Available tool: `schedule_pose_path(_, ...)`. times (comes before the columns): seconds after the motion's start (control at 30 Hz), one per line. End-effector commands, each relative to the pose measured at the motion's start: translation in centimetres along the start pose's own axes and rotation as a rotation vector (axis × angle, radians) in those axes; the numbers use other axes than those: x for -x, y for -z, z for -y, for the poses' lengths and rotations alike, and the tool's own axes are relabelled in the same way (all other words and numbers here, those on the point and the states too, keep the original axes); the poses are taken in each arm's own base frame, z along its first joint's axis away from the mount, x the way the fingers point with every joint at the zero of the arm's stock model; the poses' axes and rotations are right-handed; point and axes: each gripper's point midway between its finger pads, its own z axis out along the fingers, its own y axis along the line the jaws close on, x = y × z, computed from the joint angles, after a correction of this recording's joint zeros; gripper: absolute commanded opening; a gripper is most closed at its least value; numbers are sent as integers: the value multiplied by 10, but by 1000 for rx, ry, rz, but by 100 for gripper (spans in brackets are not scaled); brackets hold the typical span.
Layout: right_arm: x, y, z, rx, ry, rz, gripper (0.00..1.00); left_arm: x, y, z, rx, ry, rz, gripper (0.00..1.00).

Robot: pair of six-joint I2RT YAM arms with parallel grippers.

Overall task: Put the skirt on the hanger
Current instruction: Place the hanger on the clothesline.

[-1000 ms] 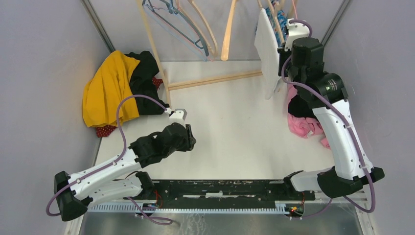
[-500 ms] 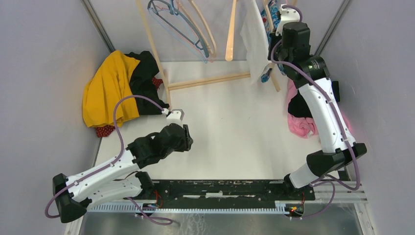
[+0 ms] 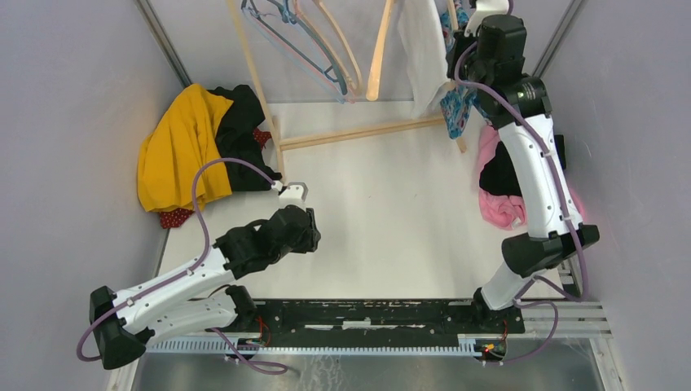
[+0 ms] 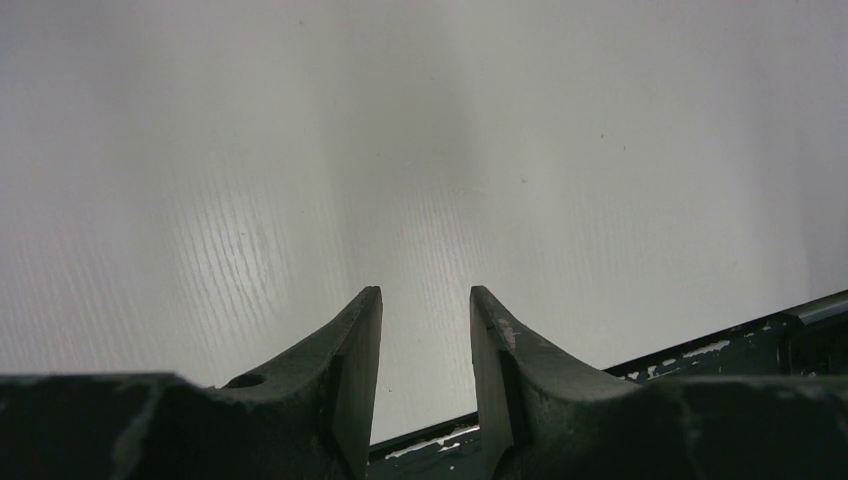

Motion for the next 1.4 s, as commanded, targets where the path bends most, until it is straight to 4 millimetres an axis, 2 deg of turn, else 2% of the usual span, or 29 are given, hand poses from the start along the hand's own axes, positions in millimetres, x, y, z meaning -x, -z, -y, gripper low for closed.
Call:
schedule_pose_path(0.0,44,-2,-8,80,-48,90,1,25,7,7,-12,-2,67,45)
schedule_pose_path(0.2,27,-13,-8,121,-48,1,1,25,7,8,-14,0,63,45)
schedule_pose_path(0.5,5,-14,-3,182,-56,-119,1,25,4,13,-24,0,51,45)
schedule_pose_path(0.7,-2,-12,-5,255,-67,-158,1,24,4,15,-29,1,44,45)
schedule_pose_path(0.87,-6,-19,-4,281,-85,-173,1,26,2,18,-31,-4,38,45)
schedule_pose_path(0.97,4,-22,-2,285,-97,-146,1,26,-1,21,-28,-14,29,45)
schedule_pose_path(1.2,20,-19,3,290,-127,-84,1,32,-27,41,-25,-40,18,45)
schedule_pose_path(1.27,24,-15,2,295,-131,-75,1,45,-36,48,-12,-36,53,45)
schedule_pose_path(1.37,20,-10,4,294,-120,-83,1,66,-61,51,20,-21,78,47)
